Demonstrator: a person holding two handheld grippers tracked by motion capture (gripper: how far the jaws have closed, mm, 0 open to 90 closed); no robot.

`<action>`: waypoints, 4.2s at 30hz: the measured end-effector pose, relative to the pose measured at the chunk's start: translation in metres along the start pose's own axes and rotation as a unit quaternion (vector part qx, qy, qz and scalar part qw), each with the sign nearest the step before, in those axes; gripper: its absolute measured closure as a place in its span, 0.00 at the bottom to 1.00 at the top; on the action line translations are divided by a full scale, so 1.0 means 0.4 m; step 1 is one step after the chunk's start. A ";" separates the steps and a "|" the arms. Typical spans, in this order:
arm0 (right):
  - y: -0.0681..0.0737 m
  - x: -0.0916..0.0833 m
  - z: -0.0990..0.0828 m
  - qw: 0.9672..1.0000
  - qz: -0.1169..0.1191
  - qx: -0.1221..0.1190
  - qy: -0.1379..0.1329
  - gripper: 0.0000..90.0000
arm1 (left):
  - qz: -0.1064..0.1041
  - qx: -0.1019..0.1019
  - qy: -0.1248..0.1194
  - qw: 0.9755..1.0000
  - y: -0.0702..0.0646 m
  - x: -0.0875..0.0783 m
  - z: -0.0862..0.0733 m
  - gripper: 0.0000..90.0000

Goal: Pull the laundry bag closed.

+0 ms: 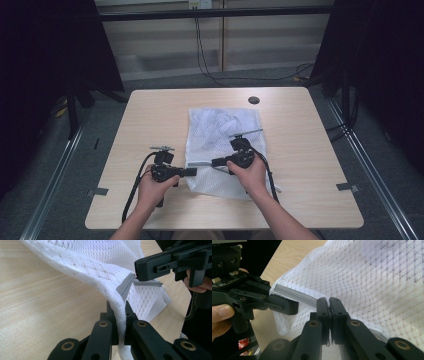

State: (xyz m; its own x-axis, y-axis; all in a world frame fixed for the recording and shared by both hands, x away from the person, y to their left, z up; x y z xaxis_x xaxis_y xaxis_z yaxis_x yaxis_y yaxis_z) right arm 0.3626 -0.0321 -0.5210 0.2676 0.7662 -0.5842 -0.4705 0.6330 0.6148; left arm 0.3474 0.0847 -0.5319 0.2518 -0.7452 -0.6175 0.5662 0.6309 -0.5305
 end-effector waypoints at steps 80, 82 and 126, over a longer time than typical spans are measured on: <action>-0.043 -0.051 -0.006 1.000 -0.012 0.006 -0.004 0.97 | -0.006 -0.011 0.006 1.000 0.006 -0.010 -0.001 0.99; -0.043 -0.051 -0.006 1.000 -0.012 0.007 -0.004 0.97 | -0.007 -0.012 0.007 1.000 0.005 -0.010 -0.001 0.99; -0.083 -0.082 -0.016 0.999 -0.031 0.014 -0.007 0.97 | -0.002 -0.023 0.007 1.000 0.017 -0.022 -0.002 0.99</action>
State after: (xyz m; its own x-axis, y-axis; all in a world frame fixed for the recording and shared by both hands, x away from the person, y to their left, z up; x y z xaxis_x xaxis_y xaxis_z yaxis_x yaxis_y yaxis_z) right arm 0.3641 -0.0789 -0.5254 0.3072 0.7263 -0.6149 -0.4285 0.6825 0.5921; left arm 0.3486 0.0958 -0.5305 0.2383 -0.7450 -0.6231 0.5303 0.6373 -0.5591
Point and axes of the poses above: each handheld gripper's, and its own axes: x roughly forward along the jaws, z roughly out of its top, y roughly to its left, the point moved 10 cm from there along x, roughly forward along the jaws, and after that the axes turned 4 degrees about z, right-handed, at the moved point
